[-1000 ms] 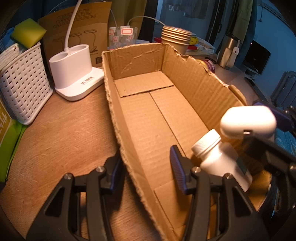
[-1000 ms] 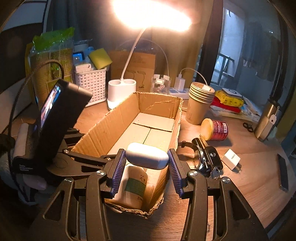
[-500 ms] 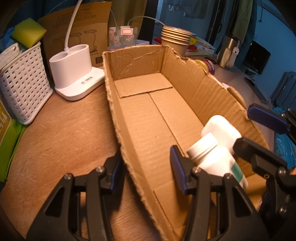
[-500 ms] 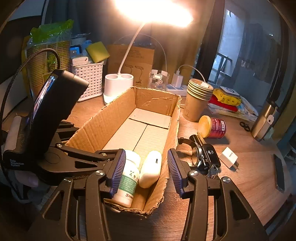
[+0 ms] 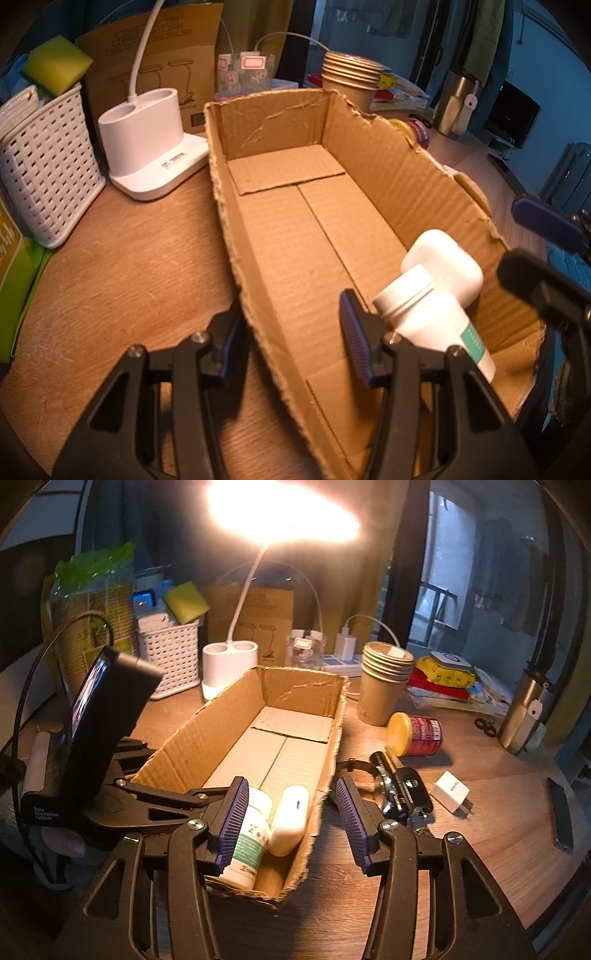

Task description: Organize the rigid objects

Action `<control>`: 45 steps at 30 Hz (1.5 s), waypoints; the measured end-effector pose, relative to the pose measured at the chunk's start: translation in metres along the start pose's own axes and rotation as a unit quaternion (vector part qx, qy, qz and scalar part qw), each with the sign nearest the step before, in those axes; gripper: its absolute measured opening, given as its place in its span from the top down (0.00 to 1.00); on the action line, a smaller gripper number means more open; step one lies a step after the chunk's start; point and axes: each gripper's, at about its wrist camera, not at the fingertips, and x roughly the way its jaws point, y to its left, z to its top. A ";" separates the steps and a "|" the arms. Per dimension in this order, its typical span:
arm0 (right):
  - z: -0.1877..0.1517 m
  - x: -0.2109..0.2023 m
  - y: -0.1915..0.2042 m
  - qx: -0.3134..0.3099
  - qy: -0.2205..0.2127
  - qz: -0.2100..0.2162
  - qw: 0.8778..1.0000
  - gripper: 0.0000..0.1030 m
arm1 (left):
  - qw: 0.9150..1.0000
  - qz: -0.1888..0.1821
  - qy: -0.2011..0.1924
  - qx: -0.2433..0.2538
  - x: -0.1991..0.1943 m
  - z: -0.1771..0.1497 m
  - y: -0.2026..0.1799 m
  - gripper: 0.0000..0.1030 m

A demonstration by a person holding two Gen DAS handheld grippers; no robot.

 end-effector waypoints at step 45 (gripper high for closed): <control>-0.044 0.030 -0.126 0.172 0.047 -0.099 0.979 0.43 | 1.000 0.000 0.000 0.000 0.000 0.000 0.000 0.51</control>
